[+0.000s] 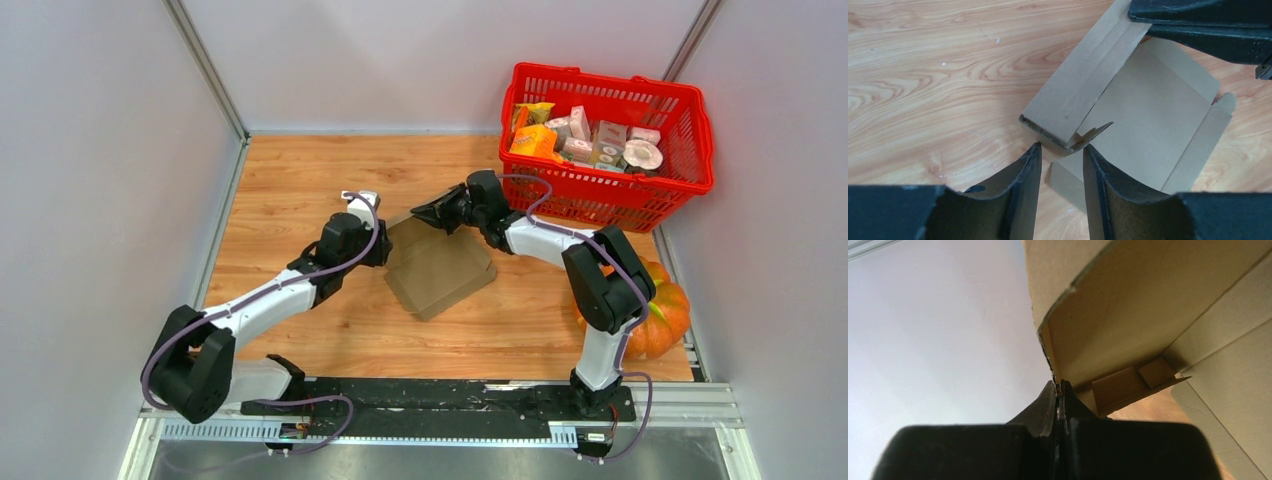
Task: Fold the paper box
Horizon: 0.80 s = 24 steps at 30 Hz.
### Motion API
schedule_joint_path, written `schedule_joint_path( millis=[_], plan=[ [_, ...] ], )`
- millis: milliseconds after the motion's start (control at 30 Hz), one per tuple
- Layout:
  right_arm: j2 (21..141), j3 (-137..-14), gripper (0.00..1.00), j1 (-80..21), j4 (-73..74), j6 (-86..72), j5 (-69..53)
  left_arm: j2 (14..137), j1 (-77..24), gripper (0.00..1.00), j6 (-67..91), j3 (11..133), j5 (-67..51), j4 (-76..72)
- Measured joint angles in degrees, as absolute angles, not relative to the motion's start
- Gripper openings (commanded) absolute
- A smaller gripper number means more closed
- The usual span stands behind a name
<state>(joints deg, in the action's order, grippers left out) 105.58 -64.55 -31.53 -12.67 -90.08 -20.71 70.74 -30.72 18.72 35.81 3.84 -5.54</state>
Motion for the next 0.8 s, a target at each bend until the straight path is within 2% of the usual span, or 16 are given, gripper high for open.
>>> schedule_joint_path(
  millis=[100,167,233,400,533,700,800],
  plan=[
    [105.56,-64.55,0.00,-31.51,-12.69,-90.43,-20.45,73.38,-30.70,0.40,18.72,37.67,2.13,-6.24],
    [105.58,-64.49,0.00,-31.29,-12.67,-90.72,-20.03,74.89,-30.68,0.33,18.72,38.61,1.72,-6.31],
    [105.56,-64.14,0.00,-31.18,-12.78,-91.09,-19.40,76.05,-30.81,0.31,18.96,39.35,2.09,-6.31],
    [105.08,-61.91,0.00,-31.48,-15.20,-92.73,-17.80,76.62,-32.77,0.36,19.88,39.66,7.27,-6.50],
    [103.98,-60.29,0.00,-31.88,-16.12,-93.30,-16.62,76.97,-35.59,0.38,20.69,39.66,12.95,-6.76],
    [102.43,-58.83,0.00,-32.29,-16.08,-94.00,-15.38,79.24,-41.06,0.29,20.93,41.10,24.93,-5.78],
    [101.75,-58.26,0.00,-32.34,-15.75,-94.52,-14.59,81.87,-43.09,0.27,21.87,42.85,32.42,-4.97]
  ],
)
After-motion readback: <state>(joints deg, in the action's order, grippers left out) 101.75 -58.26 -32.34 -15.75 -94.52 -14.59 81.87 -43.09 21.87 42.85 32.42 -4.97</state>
